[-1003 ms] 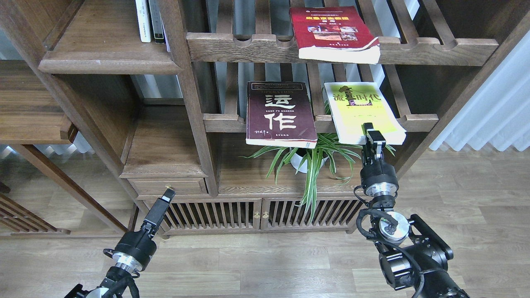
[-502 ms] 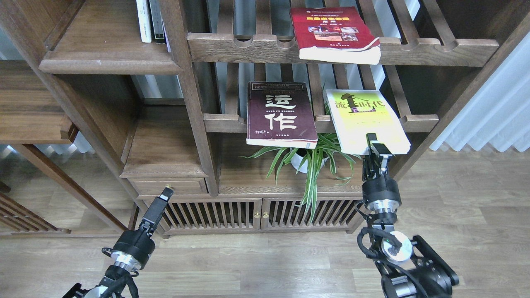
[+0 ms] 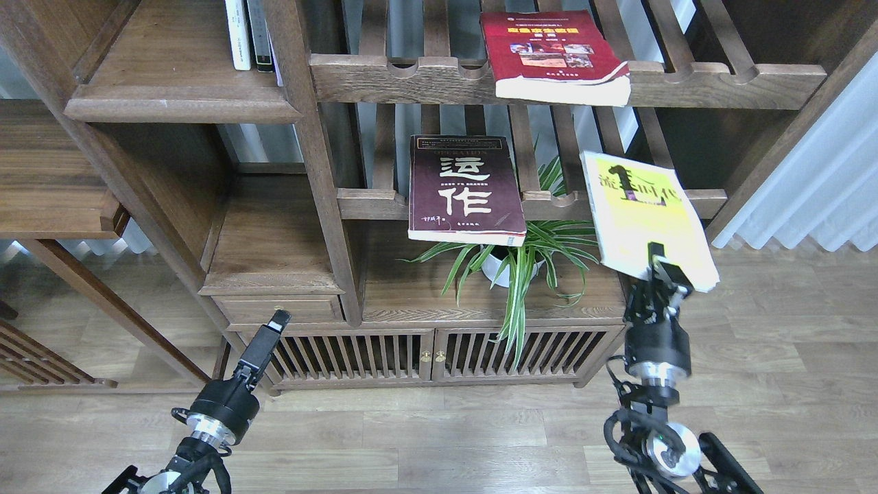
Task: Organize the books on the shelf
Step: 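Pull the yellow-green book off the shelf and lower it toward the left gripper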
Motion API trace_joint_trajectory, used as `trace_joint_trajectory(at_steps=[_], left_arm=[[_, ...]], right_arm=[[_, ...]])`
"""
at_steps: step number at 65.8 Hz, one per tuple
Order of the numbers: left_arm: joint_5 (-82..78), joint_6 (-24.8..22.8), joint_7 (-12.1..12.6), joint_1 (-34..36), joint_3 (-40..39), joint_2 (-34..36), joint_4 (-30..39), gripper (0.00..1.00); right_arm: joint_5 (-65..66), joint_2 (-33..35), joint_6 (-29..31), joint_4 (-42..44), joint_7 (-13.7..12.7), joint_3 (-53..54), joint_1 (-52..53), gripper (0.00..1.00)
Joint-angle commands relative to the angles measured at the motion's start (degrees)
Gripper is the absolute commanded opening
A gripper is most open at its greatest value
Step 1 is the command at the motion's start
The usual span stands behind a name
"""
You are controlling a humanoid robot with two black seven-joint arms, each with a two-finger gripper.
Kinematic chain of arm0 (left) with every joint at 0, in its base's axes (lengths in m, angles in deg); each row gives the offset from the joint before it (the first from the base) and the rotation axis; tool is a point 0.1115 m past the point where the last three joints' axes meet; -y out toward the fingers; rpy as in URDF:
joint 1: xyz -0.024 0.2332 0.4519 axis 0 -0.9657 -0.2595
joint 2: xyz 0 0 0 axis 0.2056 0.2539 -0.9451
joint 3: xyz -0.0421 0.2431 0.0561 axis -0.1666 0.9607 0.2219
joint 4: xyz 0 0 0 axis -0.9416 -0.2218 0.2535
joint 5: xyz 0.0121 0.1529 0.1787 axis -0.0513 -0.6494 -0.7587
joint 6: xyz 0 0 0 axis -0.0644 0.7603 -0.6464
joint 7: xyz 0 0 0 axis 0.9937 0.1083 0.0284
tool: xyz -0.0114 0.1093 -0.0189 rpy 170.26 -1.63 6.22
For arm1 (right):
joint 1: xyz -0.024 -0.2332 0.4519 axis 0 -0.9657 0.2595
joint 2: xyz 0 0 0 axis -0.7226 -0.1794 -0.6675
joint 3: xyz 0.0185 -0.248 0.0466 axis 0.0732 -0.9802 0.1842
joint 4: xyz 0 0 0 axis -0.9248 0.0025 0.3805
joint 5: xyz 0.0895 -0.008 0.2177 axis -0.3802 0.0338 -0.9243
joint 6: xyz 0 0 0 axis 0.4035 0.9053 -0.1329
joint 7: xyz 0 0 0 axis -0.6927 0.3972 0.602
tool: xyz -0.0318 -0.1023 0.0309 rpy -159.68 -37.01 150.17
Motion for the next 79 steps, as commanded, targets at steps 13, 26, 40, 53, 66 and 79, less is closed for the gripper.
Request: trace_joint_trajectory(at_steps=[13, 26, 40, 53, 66, 79], left_arm=[[0.1, 0.0, 0.1, 0.4, 0.6, 0.0, -1.9, 1.00], [0.0, 0.0, 0.2, 0.7, 2.3, 0.0, -5.0, 1.00], [0.1, 0.0, 0.7, 0.6, 6.5, 0.0, -7.6, 1.00], [0.3, 0.0, 1.0, 1.2, 14.0, 0.0, -6.4, 1.00], [7.0, 0.0, 4.3, 1.0, 15.0, 0.0, -0.1, 1.00], [21.5, 0.0, 13.5, 1.1, 16.5, 0.0, 4.4, 1.00]], right_arm=[[-4.4, 2.1, 0.0, -2.7, -0.1, 2.4, -9.9, 0.03], [-4.2, 4.1, 0.0, -2.6, -1.4, -1.6, -14.7, 0.03], [-3.8, 7.7, 0.0, -2.5, -2.3, -16.1, -14.4, 0.03], [-2.7, 8.4, 0.0, -0.7, -2.4, -28.2, -5.4, 0.03], [-2.9, 7.3, 0.0, 3.0, -4.3, -33.3, -1.9, 0.04], [-3.1, 5.5, 0.0, 3.0, -7.8, -33.4, -1.3, 0.04]])
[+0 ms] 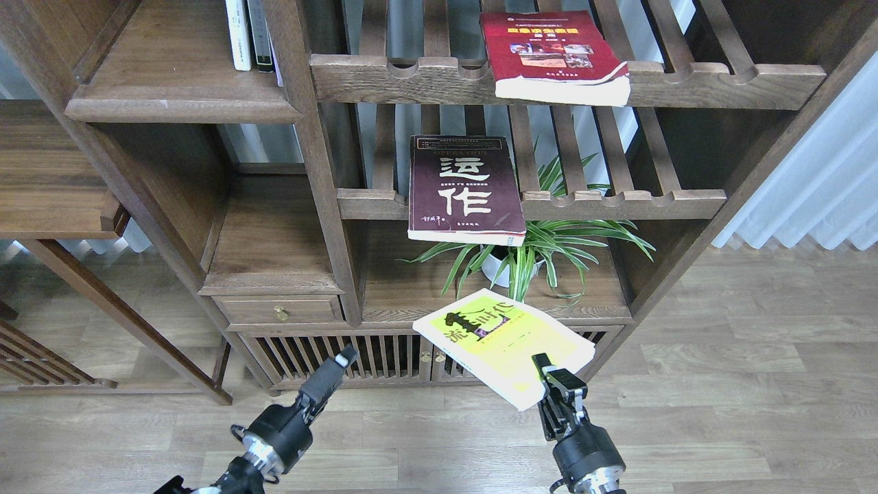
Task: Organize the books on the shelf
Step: 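Pull the yellow-green book off the shelf and lower it toward the left gripper, then grasp the yellow-green book with the left gripper and release the right gripper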
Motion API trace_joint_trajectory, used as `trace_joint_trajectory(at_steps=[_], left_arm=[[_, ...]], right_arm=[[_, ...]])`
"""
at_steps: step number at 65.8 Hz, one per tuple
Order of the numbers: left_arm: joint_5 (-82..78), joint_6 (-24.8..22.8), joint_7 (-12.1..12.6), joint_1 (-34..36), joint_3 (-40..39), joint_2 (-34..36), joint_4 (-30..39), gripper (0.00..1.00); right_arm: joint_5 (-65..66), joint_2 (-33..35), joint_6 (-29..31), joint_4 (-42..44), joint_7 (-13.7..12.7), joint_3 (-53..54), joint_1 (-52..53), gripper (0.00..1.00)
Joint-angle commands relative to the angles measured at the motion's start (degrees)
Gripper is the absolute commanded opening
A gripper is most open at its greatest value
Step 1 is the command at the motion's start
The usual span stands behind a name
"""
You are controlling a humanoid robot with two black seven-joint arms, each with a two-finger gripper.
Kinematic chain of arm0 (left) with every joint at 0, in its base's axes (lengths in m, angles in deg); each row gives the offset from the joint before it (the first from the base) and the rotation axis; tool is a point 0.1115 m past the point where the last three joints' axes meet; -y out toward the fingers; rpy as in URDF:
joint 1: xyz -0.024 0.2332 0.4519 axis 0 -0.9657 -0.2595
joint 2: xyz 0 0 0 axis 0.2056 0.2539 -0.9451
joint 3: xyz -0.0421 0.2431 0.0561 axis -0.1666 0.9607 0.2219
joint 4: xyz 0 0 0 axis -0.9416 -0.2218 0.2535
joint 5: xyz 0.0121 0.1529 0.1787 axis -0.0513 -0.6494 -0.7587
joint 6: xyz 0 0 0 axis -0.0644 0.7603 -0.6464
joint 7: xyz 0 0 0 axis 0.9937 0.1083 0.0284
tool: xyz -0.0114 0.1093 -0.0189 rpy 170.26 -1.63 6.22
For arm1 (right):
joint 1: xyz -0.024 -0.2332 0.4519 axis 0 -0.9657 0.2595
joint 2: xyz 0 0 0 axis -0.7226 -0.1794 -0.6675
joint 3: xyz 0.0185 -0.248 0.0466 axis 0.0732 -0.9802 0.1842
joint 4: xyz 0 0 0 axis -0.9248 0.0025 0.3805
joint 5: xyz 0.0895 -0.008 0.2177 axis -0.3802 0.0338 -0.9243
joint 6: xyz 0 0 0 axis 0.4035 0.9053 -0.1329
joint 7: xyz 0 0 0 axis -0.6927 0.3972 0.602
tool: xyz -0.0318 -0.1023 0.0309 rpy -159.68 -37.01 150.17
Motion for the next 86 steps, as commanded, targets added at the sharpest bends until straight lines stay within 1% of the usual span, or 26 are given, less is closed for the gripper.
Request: trace_joint_trajectory(at_steps=[1, 9, 13, 22, 36, 42, 46, 53, 62, 68, 69, 71, 72, 73, 75, 76, 78, 80, 81, 82, 83, 84, 86], left_arm=[[7.1, 0.0, 5.4, 0.1, 0.7, 0.0, 2.0, 1.00], [9.0, 0.0, 6.1, 0.1, 0.9, 0.0, 2.0, 1.00], [9.3, 0.0, 6.1, 0.0, 1.8, 0.0, 2.0, 1.00], [13.8, 0.0, 6.2, -0.2, 4.6, 0.0, 2.0, 1.00], [14.3, 0.0, 6.2, -0.5, 6.5, 0.0, 0.9, 1.00], [14.4, 0.0, 5.4, -0.6, 6.7, 0.0, 0.1, 1.00], [14.4, 0.0, 5.4, -0.4, 6.7, 0.0, 0.0, 1.00], [14.4, 0.0, 5.5, -0.4, 6.8, 0.0, 0.0, 0.95], [14.4, 0.0, 5.4, -0.2, 6.8, 0.0, 0.0, 0.83], [14.5, 0.0, 5.4, -0.2, 6.7, 0.0, 0.0, 0.70], [14.5, 0.0, 5.4, -0.5, 6.7, 0.0, 0.0, 0.58], [14.5, 0.0, 5.4, -0.5, 6.7, 0.0, 0.0, 0.51], [14.5, 0.0, 5.4, -0.6, 6.7, 0.0, 0.0, 0.48], [14.6, 0.0, 5.4, -0.6, 6.7, 0.0, 0.0, 0.44], [14.7, 0.0, 5.4, -0.6, 6.7, 0.0, 0.1, 0.40], [14.9, 0.0, 5.4, -0.6, 6.7, 0.0, 0.1, 0.36], [15.2, 0.0, 5.4, -0.6, 6.8, 0.0, 0.1, 0.31], [15.3, 0.0, 5.4, -0.6, 6.8, 0.0, 0.2, 0.23], [15.4, 0.0, 5.4, -0.6, 6.8, 0.0, 0.2, 0.21], [15.5, 0.0, 5.4, -0.6, 6.7, 0.0, 0.2, 0.15], [15.7, 0.0, 5.4, -0.6, 6.7, 0.0, 0.3, 0.11], [15.8, 0.0, 5.4, -0.6, 6.7, 0.0, 0.3, 0.08], [16.0, 0.0, 5.4, -0.6, 6.7, 0.0, 0.3, 0.06]], right_arm=[[-0.1, -1.5, 0.0, 0.0, -2.7, -0.1, 0.4, 0.03], [-0.1, -2.9, 0.0, 0.0, -5.2, -0.7, 0.5, 0.03], [-0.1, -3.5, 0.0, -0.1, -5.8, -2.2, 0.6, 0.03], [-0.1, -4.8, 0.0, -0.2, -5.8, -5.4, 1.2, 0.03], [-0.1, -5.8, 0.0, -0.2, -5.8, -6.3, 1.3, 0.03], [0.1, -5.9, 0.0, -0.2, -5.9, -6.3, 1.3, 0.03], [0.1, -5.9, 0.0, -0.3, -5.9, -6.4, 1.2, 0.03], [0.2, -5.9, 0.0, -0.3, -6.0, -6.7, 1.2, 0.03], [0.3, -5.8, 0.0, -0.3, -6.1, -8.6, 1.2, 0.03], [0.3, -5.6, 0.0, -0.3, -6.5, -8.7, 0.9, 0.03], [0.5, -5.6, 0.0, -0.3, -7.1, -8.7, 0.7, 0.03], [0.5, -5.6, 0.0, -0.3, -7.4, -8.7, 0.6, 0.03], [0.5, -5.6, 0.0, -0.3, -7.4, -8.7, 0.6, 0.03], [0.5, -5.6, 0.0, -0.3, -7.5, -8.7, 0.6, 0.03], [0.6, -5.6, 0.0, -0.3, -7.6, -8.7, 0.6, 0.03], [0.6, -5.6, 0.0, -0.3, -7.6, -8.7, 0.6, 0.03], [0.6, -5.7, 0.0, -0.3, -7.6, -8.7, 0.6, 0.03], [0.7, -5.8, 0.0, -0.3, -7.6, -8.7, 0.7, 0.03], [0.7, -5.8, 0.0, -0.3, -7.6, -8.7, 0.7, 0.03], [0.7, -5.8, 0.0, -0.3, -7.6, -8.7, 0.6, 0.03], [0.7, -5.8, 0.0, -0.3, -7.7, -8.7, 0.6, 0.03], [0.7, -5.8, 0.0, -0.3, -7.7, -8.7, 0.7, 0.03], [0.7, -5.8, 0.0, -0.3, -7.7, -8.7, 0.6, 0.03]])
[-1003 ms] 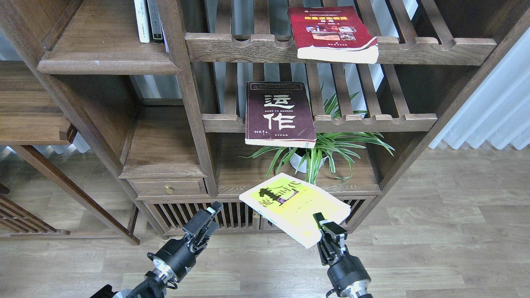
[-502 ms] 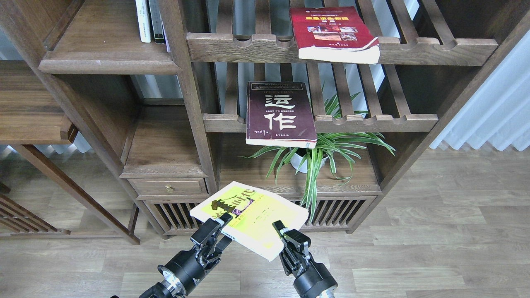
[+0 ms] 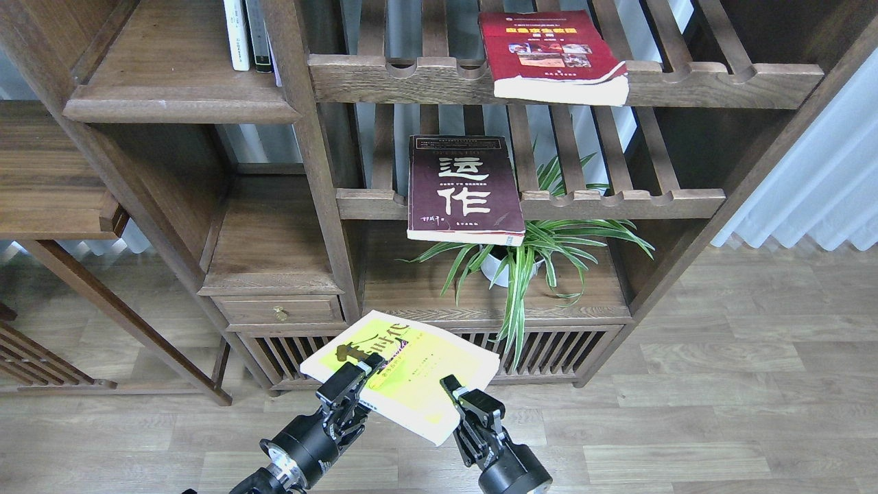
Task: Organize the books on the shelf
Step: 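Grasp the yellow-green book with the left gripper and release the right gripper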
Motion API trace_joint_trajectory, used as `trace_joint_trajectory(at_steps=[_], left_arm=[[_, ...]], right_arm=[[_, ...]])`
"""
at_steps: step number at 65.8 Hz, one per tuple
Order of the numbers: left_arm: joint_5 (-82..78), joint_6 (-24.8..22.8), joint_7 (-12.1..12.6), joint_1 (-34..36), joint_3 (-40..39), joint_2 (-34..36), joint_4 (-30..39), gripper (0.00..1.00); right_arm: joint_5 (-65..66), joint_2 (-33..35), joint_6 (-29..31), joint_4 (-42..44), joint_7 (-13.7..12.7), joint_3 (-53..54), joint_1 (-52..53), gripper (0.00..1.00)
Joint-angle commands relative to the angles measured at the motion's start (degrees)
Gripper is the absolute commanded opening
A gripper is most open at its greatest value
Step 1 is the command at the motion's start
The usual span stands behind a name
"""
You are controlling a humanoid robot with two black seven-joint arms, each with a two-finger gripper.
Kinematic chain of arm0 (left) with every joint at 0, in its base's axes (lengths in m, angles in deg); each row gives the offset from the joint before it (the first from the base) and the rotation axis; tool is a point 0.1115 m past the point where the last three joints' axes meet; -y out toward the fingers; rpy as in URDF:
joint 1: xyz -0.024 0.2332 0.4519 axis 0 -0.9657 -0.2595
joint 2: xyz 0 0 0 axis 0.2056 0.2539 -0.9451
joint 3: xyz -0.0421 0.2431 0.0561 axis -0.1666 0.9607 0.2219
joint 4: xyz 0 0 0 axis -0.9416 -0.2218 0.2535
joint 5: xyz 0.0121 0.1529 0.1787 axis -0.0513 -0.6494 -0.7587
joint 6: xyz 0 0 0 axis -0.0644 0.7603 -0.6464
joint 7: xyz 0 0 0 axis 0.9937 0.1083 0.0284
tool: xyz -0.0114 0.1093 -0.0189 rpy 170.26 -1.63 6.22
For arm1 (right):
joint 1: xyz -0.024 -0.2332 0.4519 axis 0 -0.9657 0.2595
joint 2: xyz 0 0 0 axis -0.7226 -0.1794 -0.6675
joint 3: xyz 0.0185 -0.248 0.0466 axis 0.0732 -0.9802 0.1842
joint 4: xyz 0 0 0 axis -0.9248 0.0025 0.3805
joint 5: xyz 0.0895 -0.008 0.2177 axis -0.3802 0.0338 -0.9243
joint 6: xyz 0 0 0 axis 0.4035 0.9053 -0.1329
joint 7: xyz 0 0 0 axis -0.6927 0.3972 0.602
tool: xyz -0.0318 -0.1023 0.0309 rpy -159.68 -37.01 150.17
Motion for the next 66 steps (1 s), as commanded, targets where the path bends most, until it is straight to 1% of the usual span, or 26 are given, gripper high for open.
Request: trace_joint_trajectory(at_steps=[1, 15, 17, 19, 20, 21, 22, 25, 26, 27, 28, 30, 31, 32, 33, 45, 53, 66], left_arm=[[0.9, 0.0, -0.1, 0.1, 0.0, 0.0, 0.1, 0.06], [0.7, 0.0, 0.1, 0.7, 0.5, 0.0, 0.5, 0.03], [0.7, 0.0, 0.1, 0.7, 0.5, 0.0, 0.6, 0.03], [0.7, 0.0, 0.1, 0.7, 0.5, 0.0, 0.7, 0.03], [0.7, 0.0, 0.1, 0.6, 0.5, 0.0, 0.8, 0.03], [0.7, 0.0, 0.1, 0.6, 0.5, 0.0, 0.9, 0.03], [0.7, 0.0, 0.1, 0.6, 0.5, 0.0, 1.0, 0.03], [0.7, 0.0, 0.0, 0.6, 0.4, 0.0, 1.1, 0.03], [0.7, 0.0, 0.1, 0.5, 0.3, 0.0, 1.2, 0.03], [0.6, 0.0, 0.0, 0.5, 0.2, 0.0, 1.3, 0.03], [0.7, 0.0, 0.0, 0.5, 0.2, 0.0, 1.4, 0.03], [0.6, 0.0, 0.0, 0.4, 0.0, 0.0, 1.4, 0.03], [0.7, 0.0, 0.0, 0.4, -0.1, 0.0, 1.4, 0.03], [0.6, 0.0, 0.0, 0.4, -0.2, 0.0, 1.4, 0.03], [0.6, 0.0, -0.1, 0.4, -0.4, 0.0, 1.4, 0.03], [-0.7, 0.0, 0.1, 0.6, -1.7, 0.0, 1.7, 0.03], [-2.0, 0.0, 0.1, 0.6, -3.4, 1.4, 3.6, 0.03], [-2.0, 0.0, 0.0, 0.2, -4.3, 4.0, 8.0, 0.03]], right_arm=[[0.1, 0.0, 0.0, 0.0, -0.1, 0.0, 0.0, 0.03], [0.3, 0.1, 0.0, 0.3, -0.1, 0.1, 0.0, 0.05], [0.3, 0.1, 0.0, 0.3, -0.1, 0.1, 0.0, 0.06], [0.3, 0.2, 0.0, 0.3, -0.1, 0.1, 0.0, 0.09], [0.4, 0.3, 0.0, 0.3, -0.1, 0.1, 0.0, 0.15], [0.4, 0.4, 0.0, 0.3, -0.1, 0.1, 0.1, 0.17], [0.5, 0.6, 0.0, 0.4, -0.1, 0.1, 0.1, 0.24], [0.7, 0.8, 0.0, 0.5, -0.1, 0.1, 0.6, 0.37], [1.0, 0.8, 0.0, 0.5, -0.1, 0.1, 0.8, 0.47], [1.2, 0.9, 0.0, 0.6, -0.1, 0.1, 0.8, 0.52], [1.6, 1.0, 0.0, 0.8, -0.1, 0.1, 1.1, 0.60], [1.9, 1.0, 0.0, 1.0, -0.1, 0.1, 1.3, 0.66], [2.3, 0.9, 0.0, 1.2, -0.1, 0.1, 1.4, 0.73], [2.5, 0.9, 0.0, 1.4, -0.1, 0.1, 1.5, 0.77], [2.6, 0.5, 0.0, 3.1, 0.6, 1.0, 1.9, 0.99], [2.4, 0.7, 0.0, 8.9, 0.8, 4.6, 2.8, 0.99], [2.5, 0.7, 0.0, 13.7, 0.8, 7.7, 3.0, 0.99], [2.3, 1.5, 0.0, 15.9, 0.8, 8.3, 3.1, 0.99]])
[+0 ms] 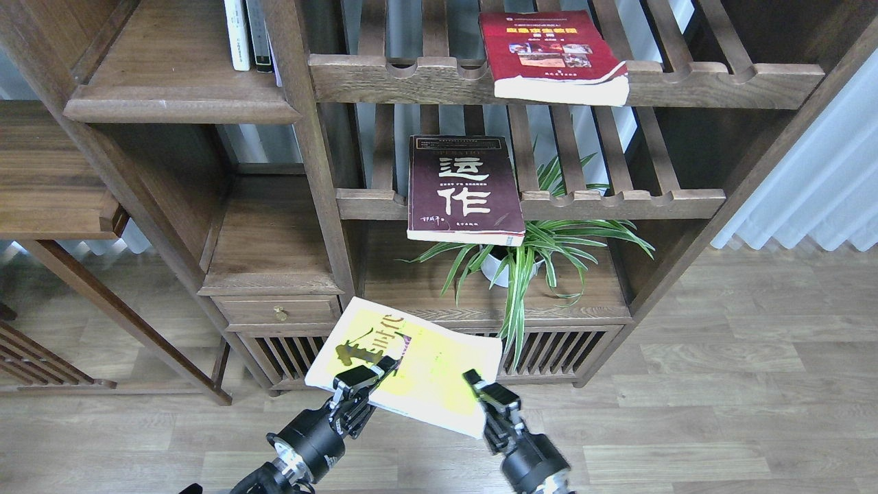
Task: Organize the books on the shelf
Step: 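Grasp the yellow-green book with the left gripper and release the right gripper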
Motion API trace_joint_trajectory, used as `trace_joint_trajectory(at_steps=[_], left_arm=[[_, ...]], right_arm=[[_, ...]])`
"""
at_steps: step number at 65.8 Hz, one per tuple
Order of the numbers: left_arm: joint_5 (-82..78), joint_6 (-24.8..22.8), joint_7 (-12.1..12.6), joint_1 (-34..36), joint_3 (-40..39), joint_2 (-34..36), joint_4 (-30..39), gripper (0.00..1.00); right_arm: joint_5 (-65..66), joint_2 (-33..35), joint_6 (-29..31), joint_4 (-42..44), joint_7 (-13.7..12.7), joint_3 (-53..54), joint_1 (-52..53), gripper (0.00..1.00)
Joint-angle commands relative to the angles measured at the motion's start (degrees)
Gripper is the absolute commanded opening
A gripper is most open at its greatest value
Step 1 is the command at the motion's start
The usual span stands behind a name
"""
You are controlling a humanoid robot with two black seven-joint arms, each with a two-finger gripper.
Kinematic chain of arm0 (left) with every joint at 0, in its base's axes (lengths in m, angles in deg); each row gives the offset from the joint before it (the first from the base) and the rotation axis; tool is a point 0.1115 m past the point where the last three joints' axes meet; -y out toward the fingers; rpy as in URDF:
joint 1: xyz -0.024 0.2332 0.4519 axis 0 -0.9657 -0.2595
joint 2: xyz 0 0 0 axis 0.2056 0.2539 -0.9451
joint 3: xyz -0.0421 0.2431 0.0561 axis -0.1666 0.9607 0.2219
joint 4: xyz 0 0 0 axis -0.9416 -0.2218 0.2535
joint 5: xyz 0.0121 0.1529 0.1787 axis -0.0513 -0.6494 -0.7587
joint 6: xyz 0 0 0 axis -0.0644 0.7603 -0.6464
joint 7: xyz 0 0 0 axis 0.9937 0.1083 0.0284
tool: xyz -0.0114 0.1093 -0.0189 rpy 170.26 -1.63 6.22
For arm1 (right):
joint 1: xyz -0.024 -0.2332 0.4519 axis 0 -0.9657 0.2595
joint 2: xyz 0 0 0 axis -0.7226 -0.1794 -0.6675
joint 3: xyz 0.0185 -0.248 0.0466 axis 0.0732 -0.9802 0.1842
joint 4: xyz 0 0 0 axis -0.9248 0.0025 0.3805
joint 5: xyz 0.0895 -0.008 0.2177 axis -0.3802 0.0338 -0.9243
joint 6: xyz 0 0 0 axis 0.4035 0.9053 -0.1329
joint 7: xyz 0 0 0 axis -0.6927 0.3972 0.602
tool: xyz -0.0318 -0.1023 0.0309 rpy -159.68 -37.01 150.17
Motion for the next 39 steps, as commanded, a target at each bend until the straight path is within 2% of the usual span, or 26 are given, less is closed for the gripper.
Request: trace_joint_trajectory(at_steps=[1, 39], left_arm=[[0.0, 0.0, -0.2, -0.3, -3.9, 1.3, 2.5, 0.03], [-2.2, 0.0, -0.1, -1.5, -4.0, 1.9, 3.6, 0.03]], right_arm=[[-0.1, 0.8, -0.1, 1.2, 0.0, 0.3, 0.2, 0.99], [0.0, 0.1, -0.1, 1.1, 0.0, 0.6, 0.9, 0.99]])
